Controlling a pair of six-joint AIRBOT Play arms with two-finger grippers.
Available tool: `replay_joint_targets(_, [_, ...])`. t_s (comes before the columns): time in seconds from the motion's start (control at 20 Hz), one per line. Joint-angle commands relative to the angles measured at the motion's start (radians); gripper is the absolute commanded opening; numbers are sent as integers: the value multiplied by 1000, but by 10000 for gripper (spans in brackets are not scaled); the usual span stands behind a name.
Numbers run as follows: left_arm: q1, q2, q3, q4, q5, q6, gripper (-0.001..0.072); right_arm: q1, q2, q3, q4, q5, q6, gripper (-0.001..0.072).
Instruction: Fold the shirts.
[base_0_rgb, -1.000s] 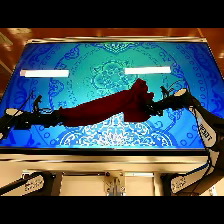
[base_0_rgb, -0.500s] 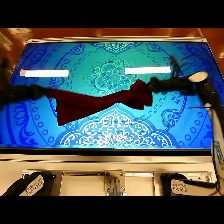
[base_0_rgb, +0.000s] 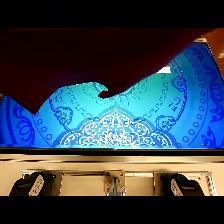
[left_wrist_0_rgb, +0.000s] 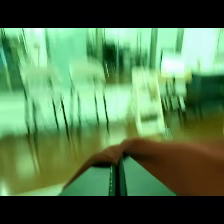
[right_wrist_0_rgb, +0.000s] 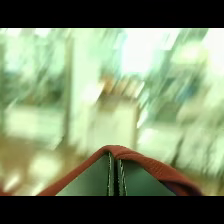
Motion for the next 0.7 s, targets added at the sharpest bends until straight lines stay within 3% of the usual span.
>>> replay_joint_targets(0.0, [1, 127, 45, 167, -5, -138, 42, -1, 148, 30, -241, -82, 103, 64])
replay_joint_targets(0.15, [1, 154, 43, 377, -143, -246, 43, -1, 136, 30, -286, -83, 155, 64])
replay_joint_targets(0.4, [1, 153, -145, 389, -393, -290, 43, -1, 2, 30, -283, -64, 154, 64])
replay_joint_targets(0.65, [1, 148, -505, 389, -371, -290, 43, -1, -253, 29, -326, 200, 154, 64])
